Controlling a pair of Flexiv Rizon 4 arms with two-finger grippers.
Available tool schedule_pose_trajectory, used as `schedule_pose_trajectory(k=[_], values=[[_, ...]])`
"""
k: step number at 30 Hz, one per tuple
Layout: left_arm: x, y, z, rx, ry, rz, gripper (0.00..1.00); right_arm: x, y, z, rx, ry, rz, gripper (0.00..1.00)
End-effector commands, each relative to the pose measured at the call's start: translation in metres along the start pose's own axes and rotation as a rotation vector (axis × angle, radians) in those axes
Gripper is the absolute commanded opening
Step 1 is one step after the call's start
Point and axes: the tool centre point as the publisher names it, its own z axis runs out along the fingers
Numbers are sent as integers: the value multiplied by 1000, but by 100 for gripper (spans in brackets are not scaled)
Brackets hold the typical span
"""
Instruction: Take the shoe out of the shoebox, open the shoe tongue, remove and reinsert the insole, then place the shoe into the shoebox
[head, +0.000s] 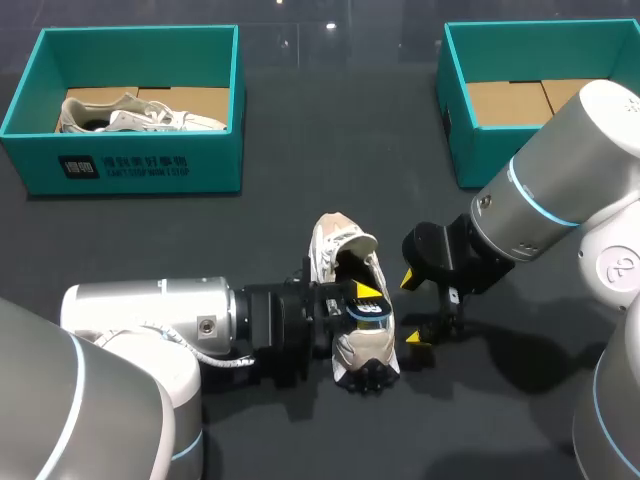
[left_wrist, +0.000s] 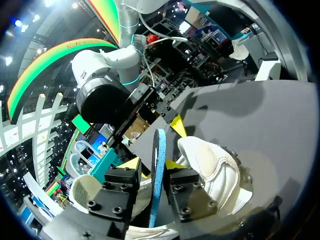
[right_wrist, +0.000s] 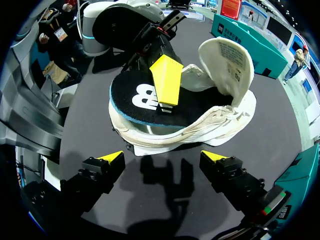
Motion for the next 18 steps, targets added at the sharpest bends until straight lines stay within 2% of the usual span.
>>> schedule_pose_trajectory(k=[1, 14, 16, 18], values=[[0, -7, -8, 1, -3, 7, 23, 1, 0, 1, 1, -3, 0, 100], [-8, -11, -9, 6, -12, 24, 24, 1, 0, 1, 1, -3, 0, 100], [-11, -10, -8, 3, -11, 25, 19, 1, 0, 1, 1, -3, 0, 100], [-14, -8, -7, 3, -11, 26, 0, 1, 0, 1, 1, -3, 0, 100]])
